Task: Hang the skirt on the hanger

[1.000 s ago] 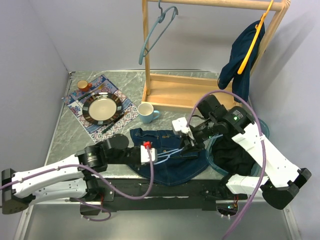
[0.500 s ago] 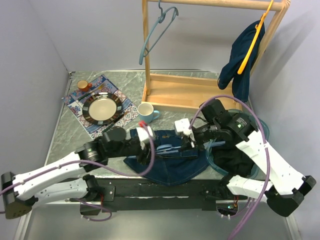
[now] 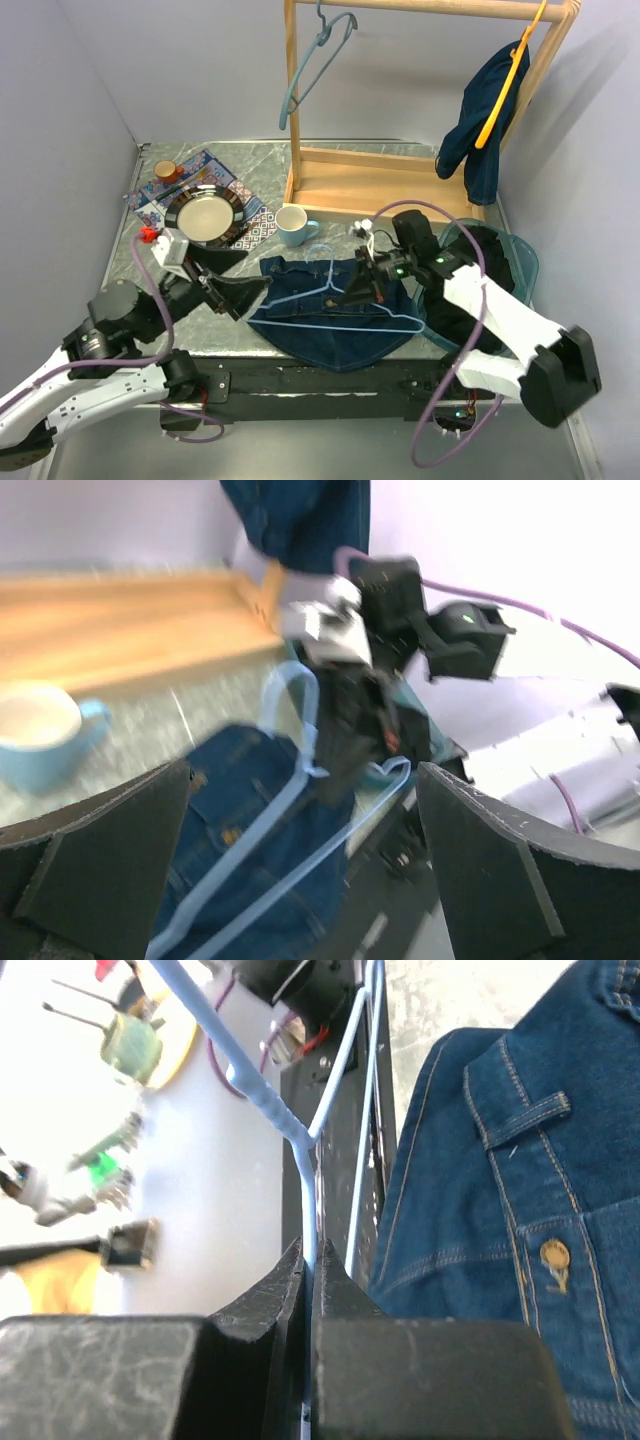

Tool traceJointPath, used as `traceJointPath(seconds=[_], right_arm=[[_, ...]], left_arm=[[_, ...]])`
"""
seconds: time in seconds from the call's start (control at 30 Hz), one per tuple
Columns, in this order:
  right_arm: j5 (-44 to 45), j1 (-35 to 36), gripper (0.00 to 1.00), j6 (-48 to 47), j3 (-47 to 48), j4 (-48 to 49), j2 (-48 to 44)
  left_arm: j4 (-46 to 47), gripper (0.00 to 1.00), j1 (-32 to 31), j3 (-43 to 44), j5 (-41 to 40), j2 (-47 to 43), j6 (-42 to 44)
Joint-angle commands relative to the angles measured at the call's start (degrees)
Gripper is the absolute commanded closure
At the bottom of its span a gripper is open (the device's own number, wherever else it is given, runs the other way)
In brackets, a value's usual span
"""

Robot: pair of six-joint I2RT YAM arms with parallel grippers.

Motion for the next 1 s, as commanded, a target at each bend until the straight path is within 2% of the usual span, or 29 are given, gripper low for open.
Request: traceJointPath(seconds=[0.0,0.1,0.2,0.33,0.43,0.67,0.83,0.97], right_arm=[[-1.3,-0.3,1.00,19.0,-2.7,23.4,7.9],[-0.8,-0.1,1.00,19.9,-2.1,23.9,13.7],[0.6,0.5,1.00,21.0,-1.4,25.1,16.5],[0.9,1.3,1.00,21.9,-1.6,26.9,19.8],[-0.1,1.1,1.00,21.8,-1.7,27.6,21.6],[-0.2,0.8,1.00,21.1,-4.8,30.9,21.7],[-0.7,0.0,1.00,19.8,-4.5,29.5,22.3],[-1.3,-0.1,1.00,19.5,-4.5,29.6,22.7]], left_arm=[[-1.3,0.01,0.2,-7.8,3.0,-0.1,-9.2],[2.9,0.01,0.1,-13.1,6.3,-0.8,-13.3],[4.3,0.06,0.2,-17.1,5.4,-1.1,-18.0],[4.2,0.20,0.1,-21.4,2.0,-0.7,-24.6],[2.6,0.26,0.2,-24.8,-1.6,0.0,-29.2],[1.6,0.25,0.1,-30.5,-10.1,4.0,-32.5],[6.8,0.25,0.2,-30.2,-12.8,10.9,-30.4],[5.9,0.25,0.2,-28.1,-16.9,19.1,-29.7]])
